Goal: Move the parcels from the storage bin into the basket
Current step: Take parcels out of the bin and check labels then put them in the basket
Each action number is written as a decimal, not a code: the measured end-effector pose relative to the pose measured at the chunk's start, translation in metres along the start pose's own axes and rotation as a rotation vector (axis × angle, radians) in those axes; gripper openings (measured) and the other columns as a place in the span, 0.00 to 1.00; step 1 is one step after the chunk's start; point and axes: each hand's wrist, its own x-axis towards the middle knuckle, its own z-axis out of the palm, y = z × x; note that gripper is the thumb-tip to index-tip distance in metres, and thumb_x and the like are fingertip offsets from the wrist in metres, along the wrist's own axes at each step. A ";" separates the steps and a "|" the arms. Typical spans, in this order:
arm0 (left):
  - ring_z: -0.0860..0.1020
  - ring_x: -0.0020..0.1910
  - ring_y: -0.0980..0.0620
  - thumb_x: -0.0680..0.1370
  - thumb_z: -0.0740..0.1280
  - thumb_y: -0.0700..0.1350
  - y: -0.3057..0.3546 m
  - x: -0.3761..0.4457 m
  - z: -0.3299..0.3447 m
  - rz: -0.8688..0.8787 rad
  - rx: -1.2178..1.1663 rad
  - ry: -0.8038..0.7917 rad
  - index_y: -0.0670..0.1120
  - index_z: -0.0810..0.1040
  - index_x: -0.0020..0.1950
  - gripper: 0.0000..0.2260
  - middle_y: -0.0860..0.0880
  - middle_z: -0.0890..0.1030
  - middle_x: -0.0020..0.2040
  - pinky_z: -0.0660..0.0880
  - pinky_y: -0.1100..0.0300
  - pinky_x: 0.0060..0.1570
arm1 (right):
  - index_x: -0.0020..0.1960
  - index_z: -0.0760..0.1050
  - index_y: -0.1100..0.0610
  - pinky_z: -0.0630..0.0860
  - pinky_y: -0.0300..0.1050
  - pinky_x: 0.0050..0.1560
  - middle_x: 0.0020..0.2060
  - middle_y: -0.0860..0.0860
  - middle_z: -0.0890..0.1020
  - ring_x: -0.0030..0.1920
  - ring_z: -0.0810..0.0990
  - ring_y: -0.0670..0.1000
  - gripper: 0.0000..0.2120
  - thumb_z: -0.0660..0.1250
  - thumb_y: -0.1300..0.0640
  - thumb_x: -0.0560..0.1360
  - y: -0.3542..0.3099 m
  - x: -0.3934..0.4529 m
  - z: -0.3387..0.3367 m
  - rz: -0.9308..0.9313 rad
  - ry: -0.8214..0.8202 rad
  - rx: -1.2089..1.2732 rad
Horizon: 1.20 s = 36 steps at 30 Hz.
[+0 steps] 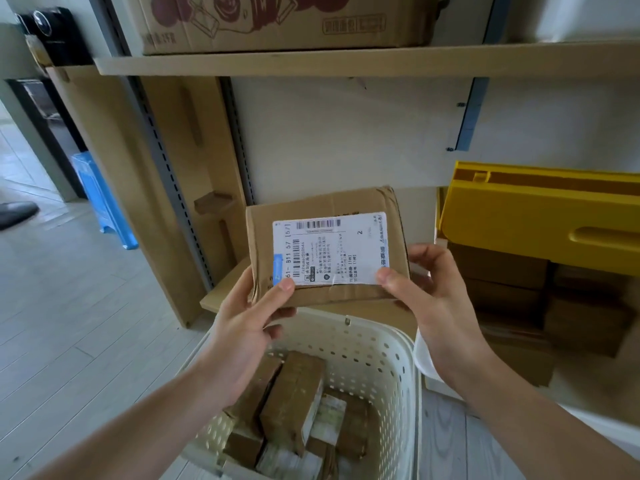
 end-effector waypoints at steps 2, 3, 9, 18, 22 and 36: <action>0.78 0.45 0.50 0.69 0.75 0.49 0.002 0.001 0.002 0.013 -0.063 0.080 0.56 0.74 0.70 0.30 0.48 0.85 0.59 0.71 0.55 0.46 | 0.67 0.67 0.46 0.82 0.48 0.55 0.57 0.48 0.81 0.53 0.84 0.47 0.39 0.79 0.47 0.59 0.001 -0.001 -0.001 0.001 -0.028 -0.077; 0.78 0.45 0.50 0.69 0.75 0.48 0.003 0.003 0.003 0.011 -0.125 0.116 0.56 0.72 0.72 0.32 0.47 0.85 0.59 0.73 0.53 0.48 | 0.72 0.62 0.43 0.83 0.47 0.53 0.57 0.47 0.80 0.53 0.84 0.46 0.46 0.79 0.48 0.59 0.002 -0.002 -0.001 0.002 -0.072 -0.120; 0.82 0.57 0.44 0.67 0.76 0.45 0.001 0.004 0.012 -0.028 -0.126 0.118 0.58 0.67 0.74 0.37 0.46 0.85 0.60 0.75 0.43 0.64 | 0.77 0.51 0.35 0.82 0.42 0.52 0.57 0.41 0.82 0.58 0.82 0.42 0.53 0.81 0.46 0.62 0.013 -0.006 0.005 -0.023 -0.237 -0.256; 0.85 0.53 0.54 0.75 0.71 0.50 0.002 0.002 0.016 0.041 0.122 0.157 0.56 0.70 0.68 0.23 0.52 0.87 0.54 0.76 0.47 0.59 | 0.55 0.71 0.49 0.81 0.55 0.58 0.54 0.48 0.83 0.58 0.82 0.49 0.24 0.77 0.41 0.68 0.013 -0.003 -0.003 0.113 -0.181 -0.309; 0.85 0.54 0.46 0.74 0.71 0.53 0.002 0.002 0.017 0.024 0.143 0.172 0.55 0.73 0.63 0.18 0.50 0.86 0.54 0.82 0.43 0.52 | 0.58 0.69 0.45 0.80 0.52 0.61 0.57 0.42 0.81 0.61 0.80 0.45 0.23 0.78 0.52 0.71 0.013 -0.007 0.004 0.061 -0.152 -0.336; 0.85 0.52 0.44 0.81 0.66 0.51 -0.001 0.002 0.016 0.000 0.129 0.128 0.54 0.71 0.65 0.13 0.49 0.86 0.53 0.81 0.43 0.52 | 0.58 0.72 0.46 0.80 0.52 0.61 0.54 0.41 0.81 0.57 0.81 0.45 0.20 0.78 0.53 0.71 0.007 -0.004 0.003 0.080 -0.135 -0.354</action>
